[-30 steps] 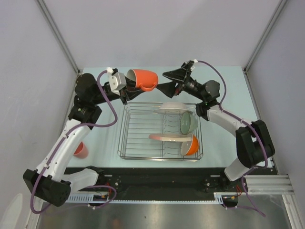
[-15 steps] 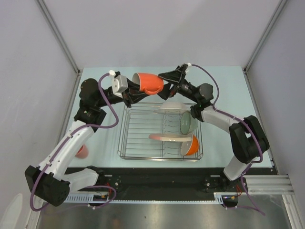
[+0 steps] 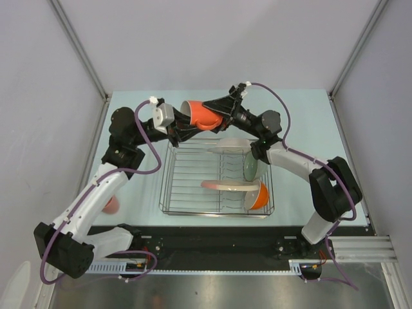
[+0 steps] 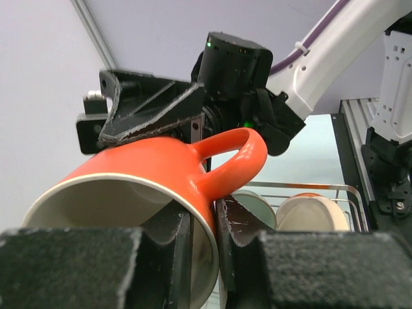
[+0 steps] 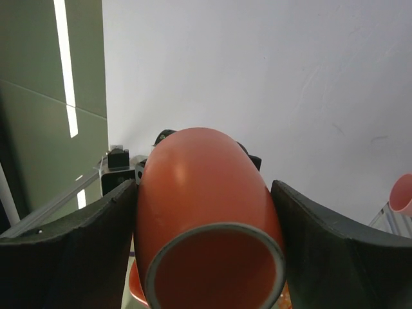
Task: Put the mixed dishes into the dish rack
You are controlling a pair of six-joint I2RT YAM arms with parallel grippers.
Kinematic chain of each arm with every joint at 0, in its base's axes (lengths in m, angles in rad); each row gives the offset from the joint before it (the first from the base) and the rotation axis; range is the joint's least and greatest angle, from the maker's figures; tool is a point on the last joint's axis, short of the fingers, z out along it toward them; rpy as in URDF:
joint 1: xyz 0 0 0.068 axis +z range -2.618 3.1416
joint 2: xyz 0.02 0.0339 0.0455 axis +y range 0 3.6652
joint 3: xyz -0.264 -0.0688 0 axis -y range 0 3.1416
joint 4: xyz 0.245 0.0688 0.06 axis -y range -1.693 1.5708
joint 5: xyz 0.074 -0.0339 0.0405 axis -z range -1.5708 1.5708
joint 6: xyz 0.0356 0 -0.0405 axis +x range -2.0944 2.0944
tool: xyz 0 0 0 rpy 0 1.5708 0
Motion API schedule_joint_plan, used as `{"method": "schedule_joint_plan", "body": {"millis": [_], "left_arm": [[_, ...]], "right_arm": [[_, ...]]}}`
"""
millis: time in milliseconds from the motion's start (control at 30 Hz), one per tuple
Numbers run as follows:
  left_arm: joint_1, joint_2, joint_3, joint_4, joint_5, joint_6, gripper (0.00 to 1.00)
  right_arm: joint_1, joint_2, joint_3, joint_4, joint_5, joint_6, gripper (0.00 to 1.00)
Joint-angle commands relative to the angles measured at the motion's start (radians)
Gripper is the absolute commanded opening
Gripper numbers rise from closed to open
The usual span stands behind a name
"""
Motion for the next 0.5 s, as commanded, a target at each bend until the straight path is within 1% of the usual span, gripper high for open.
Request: {"method": "schedule_joint_plan", "body": {"millis": [0,133,233,267,300,333,367,400,433,467], "left_arm": [[-0.008,-0.013,0.004,0.103,0.004,0.047,0.00],[-0.007,-0.009,-0.010,0.104,-0.004,0.081,0.00],[-0.007,-0.007,-0.027,0.091,-0.007,0.125,0.00],[-0.007,-0.007,-0.037,0.089,-0.010,0.143,0.00],[-0.007,-0.007,-0.040,0.078,-0.010,0.157,0.00],[-0.007,-0.009,-0.044,0.075,-0.013,0.166,0.01],[-0.007,-0.010,-0.053,0.069,-0.017,0.192,0.00],[-0.007,-0.013,-0.057,0.061,-0.025,0.205,0.00],[-0.007,-0.013,-0.060,0.057,-0.054,0.217,0.00],[-0.007,-0.015,-0.065,0.055,-0.078,0.228,0.04]], "right_arm": [[0.015,0.014,0.047,0.071,-0.011,0.018,0.74],[0.028,0.027,0.047,0.080,-0.032,0.058,0.74],[0.042,0.035,0.047,0.131,-0.032,0.098,0.83],[0.045,0.035,0.047,0.146,-0.029,0.101,0.82],[0.049,0.032,0.047,0.143,-0.029,0.099,0.79],[0.052,0.030,0.047,0.139,-0.026,0.095,0.69],[0.057,0.030,0.047,0.136,-0.020,0.095,0.43],[0.057,0.032,0.047,0.137,-0.019,0.099,0.26],[0.057,0.034,0.047,0.140,-0.017,0.111,0.12],[0.054,0.037,0.047,0.146,-0.017,0.119,0.00]]}}
